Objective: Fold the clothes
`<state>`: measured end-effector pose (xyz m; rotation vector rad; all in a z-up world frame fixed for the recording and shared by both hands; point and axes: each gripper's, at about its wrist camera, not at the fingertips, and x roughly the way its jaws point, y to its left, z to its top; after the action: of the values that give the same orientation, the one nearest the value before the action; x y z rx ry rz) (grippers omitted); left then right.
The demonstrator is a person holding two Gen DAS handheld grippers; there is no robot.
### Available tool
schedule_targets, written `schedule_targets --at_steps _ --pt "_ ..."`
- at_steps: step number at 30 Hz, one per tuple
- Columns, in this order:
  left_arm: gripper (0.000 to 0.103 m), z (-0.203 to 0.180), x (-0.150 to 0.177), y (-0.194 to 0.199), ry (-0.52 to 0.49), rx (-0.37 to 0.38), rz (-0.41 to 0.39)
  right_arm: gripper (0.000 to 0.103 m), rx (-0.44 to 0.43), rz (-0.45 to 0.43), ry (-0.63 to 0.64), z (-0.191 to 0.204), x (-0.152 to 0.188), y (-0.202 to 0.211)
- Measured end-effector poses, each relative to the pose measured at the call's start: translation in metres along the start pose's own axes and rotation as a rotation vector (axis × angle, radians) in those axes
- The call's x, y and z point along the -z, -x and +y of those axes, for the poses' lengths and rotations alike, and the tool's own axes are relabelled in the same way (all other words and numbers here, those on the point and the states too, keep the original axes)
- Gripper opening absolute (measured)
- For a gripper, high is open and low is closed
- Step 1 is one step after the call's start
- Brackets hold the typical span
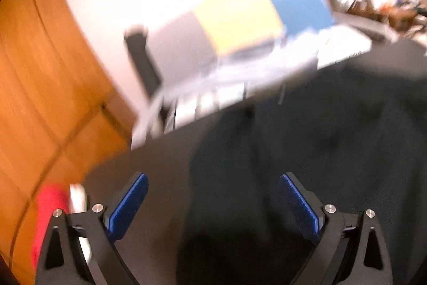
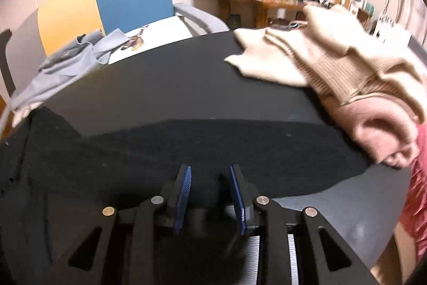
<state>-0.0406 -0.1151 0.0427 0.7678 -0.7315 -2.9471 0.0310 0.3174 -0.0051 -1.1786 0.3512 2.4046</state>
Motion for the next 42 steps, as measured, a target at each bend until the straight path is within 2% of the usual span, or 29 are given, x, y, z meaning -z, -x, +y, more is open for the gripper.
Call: schedule_targets --at_steps 2,5,7,10,12,15,18,20,21,24,27,29,34,35,37,39,42 --pt "0.101 -0.029 -0.039 -0.005 -0.041 0.121 -0.034 0.029 0.001 -0.001 0.006 -0.001 0.000 -0.003" --pt "0.102 -0.077 -0.081 -0.030 -0.086 0.261 -0.005 0.029 0.000 -0.007 -0.003 -0.003 0.003 -0.004" --pt "0.102 -0.109 -0.102 -0.058 -0.101 0.312 0.039 0.029 -0.005 -0.015 -0.042 -0.010 -0.002 -0.013" --pt "0.101 -0.155 -0.128 -0.103 -0.101 0.387 0.148 0.029 -0.031 -0.019 -0.118 -0.023 -0.004 -0.016" --pt "0.095 -0.178 -0.140 -0.127 -0.095 0.400 0.205 0.029 -0.051 -0.028 -0.154 -0.030 -0.010 -0.018" --pt "0.090 -0.208 -0.149 -0.146 -0.164 0.432 0.259 0.029 -0.048 -0.038 -0.160 -0.035 -0.015 -0.021" --pt "0.086 -0.235 -0.140 -0.153 -0.297 0.384 0.247 0.029 -0.027 -0.025 -0.146 -0.037 -0.015 -0.029" --pt "0.085 -0.245 -0.135 -0.146 -0.346 0.334 0.171 0.029 -0.019 -0.009 -0.136 -0.039 -0.014 -0.036" --pt "0.084 -0.249 -0.134 -0.144 -0.355 0.312 0.161 0.029 -0.019 -0.003 -0.133 -0.040 -0.013 -0.039" --pt "0.082 -0.256 -0.135 -0.145 -0.340 0.235 0.145 0.028 -0.027 0.002 -0.136 -0.047 -0.013 -0.040" --pt "0.082 -0.253 -0.139 -0.155 -0.249 0.171 0.175 0.028 0.011 0.004 -0.139 -0.057 -0.010 -0.039" --pt "0.082 -0.250 -0.141 -0.162 -0.191 0.146 0.198 0.028 -0.004 0.000 -0.169 -0.066 -0.008 -0.038" --pt "0.085 -0.258 -0.134 -0.159 -0.222 0.075 0.148 0.026 0.002 -0.016 -0.195 -0.071 -0.005 -0.038" --pt "0.085 -0.258 -0.135 -0.159 -0.229 0.074 0.142 0.026 0.010 -0.016 -0.185 -0.069 -0.005 -0.038" --pt "0.084 -0.248 -0.140 -0.158 -0.205 0.136 0.176 0.028 0.001 -0.024 -0.191 -0.070 -0.006 -0.035" --pt "0.084 -0.229 -0.140 -0.149 -0.138 0.187 0.202 0.028 -0.014 -0.056 -0.235 -0.076 -0.003 -0.025" --pt "0.084 -0.194 -0.128 -0.127 -0.042 0.256 0.197 0.029 -0.009 -0.135 -0.294 -0.086 0.002 -0.006"
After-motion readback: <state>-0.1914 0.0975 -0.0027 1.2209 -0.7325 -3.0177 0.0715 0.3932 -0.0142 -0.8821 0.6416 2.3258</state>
